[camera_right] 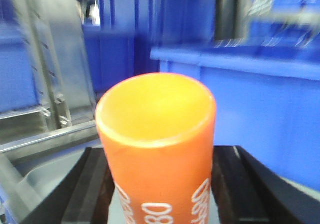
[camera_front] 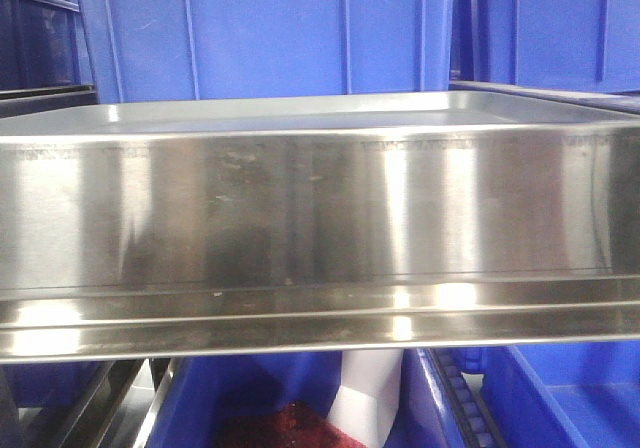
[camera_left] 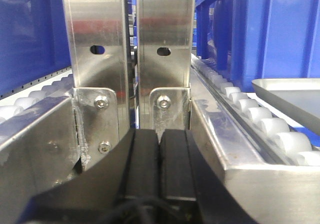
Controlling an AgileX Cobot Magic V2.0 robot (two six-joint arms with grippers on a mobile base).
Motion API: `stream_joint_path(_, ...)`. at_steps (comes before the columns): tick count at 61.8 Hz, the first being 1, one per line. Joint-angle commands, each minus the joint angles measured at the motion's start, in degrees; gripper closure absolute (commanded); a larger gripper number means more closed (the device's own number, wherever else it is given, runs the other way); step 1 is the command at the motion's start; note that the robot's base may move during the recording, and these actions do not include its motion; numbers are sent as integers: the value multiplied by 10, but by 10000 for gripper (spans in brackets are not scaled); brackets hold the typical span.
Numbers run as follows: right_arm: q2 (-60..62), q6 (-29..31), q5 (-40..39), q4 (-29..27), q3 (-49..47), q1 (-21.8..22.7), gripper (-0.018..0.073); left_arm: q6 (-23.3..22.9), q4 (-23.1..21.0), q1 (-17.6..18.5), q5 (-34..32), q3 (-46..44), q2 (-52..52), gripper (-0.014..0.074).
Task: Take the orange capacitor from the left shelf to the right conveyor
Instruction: 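Lift the orange cylinder off the shelf tray with the right gripper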
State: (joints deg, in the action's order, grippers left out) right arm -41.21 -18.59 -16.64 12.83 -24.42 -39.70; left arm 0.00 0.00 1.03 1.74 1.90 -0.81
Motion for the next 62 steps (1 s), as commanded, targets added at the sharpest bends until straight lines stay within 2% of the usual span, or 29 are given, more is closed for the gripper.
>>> stream_joint_path(1, 87, 7, 31, 2, 3, 3, 505, 0, -3, -1, -48, -5, 3, 701)
stream_joint_path(13, 234, 7, 200, 2, 7, 3, 505, 0, -3, -1, -48, -5, 3, 701)
stream_joint_path(23, 338, 7, 297, 2, 7, 3, 505, 0, -3, -1, -48, -5, 3, 701)
stream_joint_path(34, 433, 7, 340, 4, 7, 3, 505, 0, -3, -1, -48, -5, 3, 701)
stream_joint_path(62, 412, 7, 347, 6, 7, 3, 505, 0, -3, -1, -48, -5, 3, 701)
